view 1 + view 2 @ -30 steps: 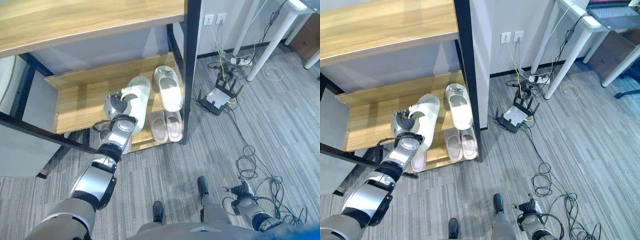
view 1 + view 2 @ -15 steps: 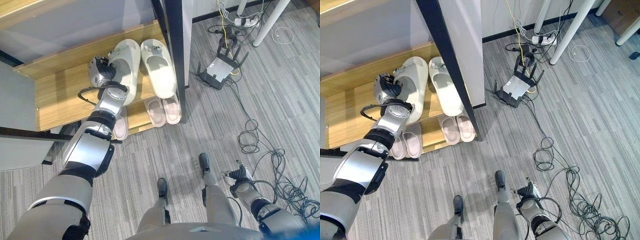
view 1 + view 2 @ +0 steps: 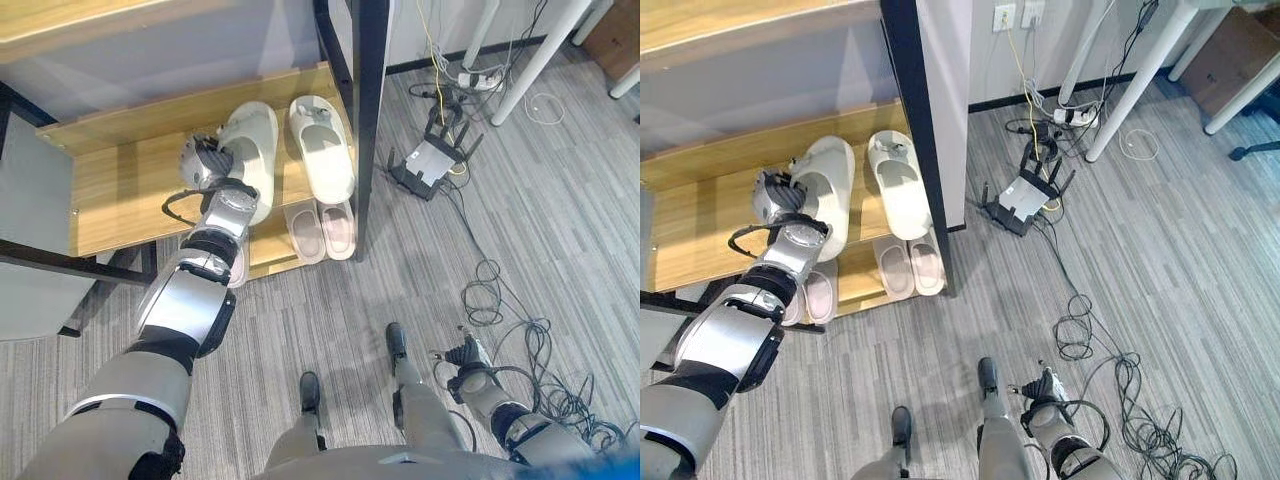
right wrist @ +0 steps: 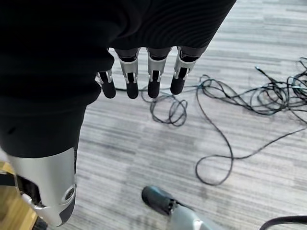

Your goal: Arrange the slippers neatly on the shoe rack.

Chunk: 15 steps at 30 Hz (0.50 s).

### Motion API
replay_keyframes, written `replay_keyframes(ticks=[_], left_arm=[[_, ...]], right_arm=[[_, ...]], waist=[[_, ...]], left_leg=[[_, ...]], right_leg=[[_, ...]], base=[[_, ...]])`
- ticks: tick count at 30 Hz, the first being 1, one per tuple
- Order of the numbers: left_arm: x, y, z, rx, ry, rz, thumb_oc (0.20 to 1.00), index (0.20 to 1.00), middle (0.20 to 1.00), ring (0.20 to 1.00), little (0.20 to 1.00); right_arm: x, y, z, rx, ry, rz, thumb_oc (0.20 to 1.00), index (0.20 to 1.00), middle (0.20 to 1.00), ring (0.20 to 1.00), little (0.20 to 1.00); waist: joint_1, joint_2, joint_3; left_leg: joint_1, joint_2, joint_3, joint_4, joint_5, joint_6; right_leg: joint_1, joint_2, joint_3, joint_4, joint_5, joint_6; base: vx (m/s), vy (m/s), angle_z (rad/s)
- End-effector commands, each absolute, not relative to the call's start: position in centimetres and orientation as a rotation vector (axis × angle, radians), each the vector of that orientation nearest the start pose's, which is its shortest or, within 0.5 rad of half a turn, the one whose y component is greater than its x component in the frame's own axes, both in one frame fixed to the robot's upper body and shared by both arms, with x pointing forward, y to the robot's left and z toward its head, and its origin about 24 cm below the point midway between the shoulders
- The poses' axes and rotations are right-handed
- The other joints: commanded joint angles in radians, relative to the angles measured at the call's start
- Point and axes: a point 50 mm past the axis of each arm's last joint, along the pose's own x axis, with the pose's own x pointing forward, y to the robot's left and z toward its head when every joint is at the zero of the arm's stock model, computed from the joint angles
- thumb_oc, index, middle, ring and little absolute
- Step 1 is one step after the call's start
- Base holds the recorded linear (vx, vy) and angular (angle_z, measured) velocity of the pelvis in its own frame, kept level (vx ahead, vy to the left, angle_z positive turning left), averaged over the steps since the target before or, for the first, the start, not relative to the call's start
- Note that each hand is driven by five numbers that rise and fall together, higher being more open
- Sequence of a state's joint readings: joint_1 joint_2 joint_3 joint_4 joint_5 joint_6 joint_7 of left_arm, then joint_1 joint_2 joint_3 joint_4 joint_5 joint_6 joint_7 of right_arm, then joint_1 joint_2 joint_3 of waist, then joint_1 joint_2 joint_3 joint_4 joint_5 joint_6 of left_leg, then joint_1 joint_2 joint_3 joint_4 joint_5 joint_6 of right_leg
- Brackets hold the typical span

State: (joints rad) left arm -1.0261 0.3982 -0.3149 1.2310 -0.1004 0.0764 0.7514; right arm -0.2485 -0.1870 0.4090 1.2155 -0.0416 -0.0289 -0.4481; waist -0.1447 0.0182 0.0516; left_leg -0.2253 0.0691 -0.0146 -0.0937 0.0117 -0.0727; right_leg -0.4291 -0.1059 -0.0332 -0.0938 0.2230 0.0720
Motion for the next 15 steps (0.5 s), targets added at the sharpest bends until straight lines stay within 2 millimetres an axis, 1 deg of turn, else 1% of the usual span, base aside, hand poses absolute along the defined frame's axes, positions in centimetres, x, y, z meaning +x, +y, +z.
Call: replay_keyframes(ticks=[1, 4, 5, 6, 7, 8, 9, 10, 11, 12, 15], left_arm=[[39.8, 24.8, 16.5, 0.550, -0.025, 0.842, 0.200, 0.200, 0.200, 0.200, 0.200], [39.7, 25.1, 16.0, 0.517, -0.002, 0.835, 0.200, 0.200, 0.200, 0.200, 0.200], [39.7, 24.9, 15.5, 0.509, 0.013, 0.817, 0.369, 0.369, 0.369, 0.369, 0.369], [39.7, 24.9, 15.5, 0.509, 0.013, 0.817, 0.369, 0.369, 0.369, 0.369, 0.369], [39.8, 24.5, 15.2, 0.489, 0.018, 0.804, 0.799, 0.799, 0.799, 0.799, 0.799], [39.9, 24.0, 15.3, 0.441, 0.001, 0.783, 1.000, 1.000, 1.000, 1.000, 1.000], [39.8, 23.8, 14.6, 0.367, 0.029, 0.770, 1.000, 1.000, 1.000, 1.000, 1.000], [39.8, 23.8, 14.6, 0.367, 0.029, 0.770, 1.000, 1.000, 1.000, 1.000, 1.000], [39.8, 23.6, 14.3, 0.295, 0.044, 0.773, 1.000, 1.000, 1.000, 1.000, 1.000], [40.0, 23.1, 14.5, 0.188, 0.038, 0.769, 1.000, 1.000, 1.000, 1.000, 1.000], [40.0, 23.0, 14.6, 0.118, 0.027, 0.754, 1.000, 1.000, 1.000, 1.000, 1.000]], right_arm=[[20.2, -21.3, -12.0, -0.716, 0.801, -0.206, 1.000, 1.000, 1.000, 1.000, 1.000], [19.9, -21.3, -12.1, -0.712, 0.806, -0.202, 1.000, 1.000, 1.000, 1.000, 1.000], [19.9, -21.2, -12.2, -0.711, 0.812, -0.203, 1.000, 1.000, 1.000, 1.000, 1.000], [19.9, -21.2, -12.2, -0.711, 0.812, -0.203, 1.000, 1.000, 1.000, 1.000, 1.000], [19.9, -21.3, -12.2, -0.712, 0.817, -0.204, 1.000, 1.000, 1.000, 1.000, 1.000], [19.8, -21.2, -12.3, -0.710, 0.824, -0.197, 1.000, 1.000, 1.000, 1.000, 1.000], [19.7, -21.0, -12.4, -0.709, 0.833, -0.190, 1.000, 1.000, 1.000, 1.000, 1.000], [19.7, -21.0, -12.4, -0.709, 0.833, -0.190, 1.000, 1.000, 1.000, 1.000, 1.000], [19.6, -21.0, -12.5, -0.714, 0.840, -0.185, 1.000, 1.000, 1.000, 1.000, 1.000], [19.5, -21.0, -12.5, -0.711, 0.846, -0.185, 1.000, 1.000, 1.000, 1.000, 1.000], [19.4, -20.9, -12.6, -0.708, 0.848, -0.181, 1.000, 1.000, 1.000, 1.000, 1.000]], waist=[[0.027, 0.032, 0.034], [0.024, 0.030, 0.029], [0.023, 0.029, 0.020], [0.023, 0.029, 0.020], [0.021, 0.028, 0.014], [0.021, 0.027, 0.007], [0.021, 0.029, -0.001], [0.021, 0.029, -0.001], [0.021, 0.031, -0.006], [0.021, 0.035, -0.012], [0.021, 0.039, -0.017]], left_leg=[[-0.016, -0.011, -0.028, 0.006, -0.008, -0.004], [-0.016, -0.008, -0.023, 0.006, -0.007, -0.005], [-0.015, -0.007, -0.023, 0.006, -0.008, -0.005], [-0.015, -0.007, -0.023, 0.006, -0.008, -0.005], [-0.013, -0.007, -0.022, 0.006, -0.009, -0.005], [-0.010, -0.007, -0.020, 0.006, -0.011, -0.006], [-0.007, -0.007, -0.017, 0.006, -0.013, -0.006], [-0.007, -0.007, -0.017, 0.006, -0.013, -0.006], [-0.006, -0.007, -0.016, 0.006, -0.014, -0.006], [-0.006, -0.007, -0.013, 0.006, -0.016, -0.007], [-0.011, -0.005, -0.010, 0.006, -0.015, -0.008]], right_leg=[[0.087, -0.030, -0.061, 0.009, -0.120, 0.091], [0.087, -0.027, -0.058, 0.008, -0.122, 0.089], [0.089, -0.025, -0.058, 0.007, -0.124, 0.089], [0.089, -0.025, -0.058, 0.007, -0.124, 0.089], [0.089, -0.025, -0.056, 0.007, -0.123, 0.089], [0.090, -0.026, -0.054, 0.007, -0.124, 0.089], [0.091, -0.026, -0.052, 0.007, -0.125, 0.088], [0.091, -0.025, -0.052, 0.007, -0.125, 0.088], [0.092, -0.025, -0.052, 0.007, -0.126, 0.088], [0.090, -0.024, -0.050, 0.007, -0.127, 0.088], [0.087, -0.024, -0.051, 0.007, -0.126, 0.088]], base=[[0.00, 0.000, 0.00], [0.00, -0.002, -0.05], [0.00, 0.000, 0.00], [0.00, 0.000, 0.00], [0.00, 0.000, 0.00], [0.04, -0.021, 0.00], [0.00, 0.000, 0.00], [0.03, -0.003, -0.03], [0.03, -0.008, -0.05], [0.03, -0.010, -0.05], [0.01, -0.006, -0.02]])
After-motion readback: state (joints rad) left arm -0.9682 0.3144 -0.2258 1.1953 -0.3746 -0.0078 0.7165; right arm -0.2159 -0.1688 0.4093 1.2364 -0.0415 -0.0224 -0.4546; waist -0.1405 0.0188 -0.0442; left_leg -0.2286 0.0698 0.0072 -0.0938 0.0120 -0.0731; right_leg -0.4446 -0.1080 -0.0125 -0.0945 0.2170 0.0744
